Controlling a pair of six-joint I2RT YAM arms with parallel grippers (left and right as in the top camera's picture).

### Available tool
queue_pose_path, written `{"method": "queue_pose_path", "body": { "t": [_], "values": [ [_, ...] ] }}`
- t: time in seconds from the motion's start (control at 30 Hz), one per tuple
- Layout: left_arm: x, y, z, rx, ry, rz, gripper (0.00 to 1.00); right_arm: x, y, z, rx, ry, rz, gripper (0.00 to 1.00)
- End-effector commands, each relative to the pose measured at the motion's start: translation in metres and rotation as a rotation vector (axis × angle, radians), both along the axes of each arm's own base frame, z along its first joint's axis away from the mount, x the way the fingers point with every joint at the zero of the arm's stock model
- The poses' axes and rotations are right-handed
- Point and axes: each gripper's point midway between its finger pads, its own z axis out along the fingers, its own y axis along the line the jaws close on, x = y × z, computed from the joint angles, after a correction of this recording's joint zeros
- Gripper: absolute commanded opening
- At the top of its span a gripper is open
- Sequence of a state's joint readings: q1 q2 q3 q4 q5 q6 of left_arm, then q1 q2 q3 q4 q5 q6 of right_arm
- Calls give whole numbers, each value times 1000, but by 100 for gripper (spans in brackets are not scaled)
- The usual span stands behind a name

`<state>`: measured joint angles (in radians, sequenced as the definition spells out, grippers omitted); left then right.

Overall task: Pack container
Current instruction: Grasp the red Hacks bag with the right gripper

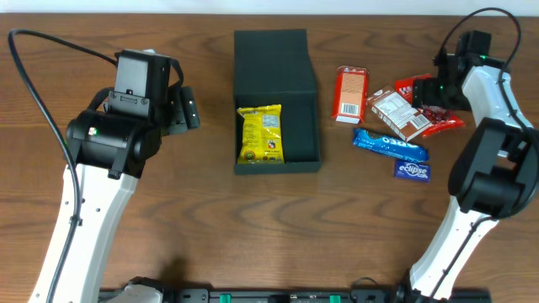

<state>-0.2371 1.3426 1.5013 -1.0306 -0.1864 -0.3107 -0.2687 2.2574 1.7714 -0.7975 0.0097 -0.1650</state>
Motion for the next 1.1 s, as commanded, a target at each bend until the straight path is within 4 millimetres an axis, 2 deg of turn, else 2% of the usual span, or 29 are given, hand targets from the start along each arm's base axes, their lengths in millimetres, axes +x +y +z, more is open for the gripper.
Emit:
{"method": "queue_pose_path", "body": {
  "t": [0.0,0.13,0.2,0.37,0.43,0.5,0.6,0.67,0.77,0.87,0.93,1.0,1.07],
  "values": [
    [-1,0,12,-15,-34,5,95,-3,6,-18,33,32,30,87],
    [-1,0,12,-17,-34,7,95,-3,8,-18,46,30,34,64],
    [-1,0,12,-17,-34,7,95,-3,9,-18,46,30,34,40],
    [-1,0,12,-16,-35,7,95,-4,10,-15,57,35,0,2],
    [0,0,13,-16,-36,7,95,1,8,-6,58,23,-31,1],
    [0,0,13,-16,-37,7,95,9,3,12,47,-3,-55,1],
    [0,0,13,-16,-39,7,95,25,-5,55,14,-62,-106,1],
    [0,0,13,-16,-38,7,95,35,-9,92,-9,-115,-150,2],
    [0,0,13,-16,-38,7,95,42,3,149,-10,-194,-162,2],
    [0,1,13,-16,-38,7,95,42,30,198,7,-262,-159,2],
    [0,1,13,-14,-39,9,95,36,64,227,39,-294,-153,2],
    [-1,2,13,-9,-36,11,96,27,101,242,65,-299,-122,2],
    [-1,2,12,-8,-32,12,95,17,136,249,92,-290,-95,2]
  ]
}}
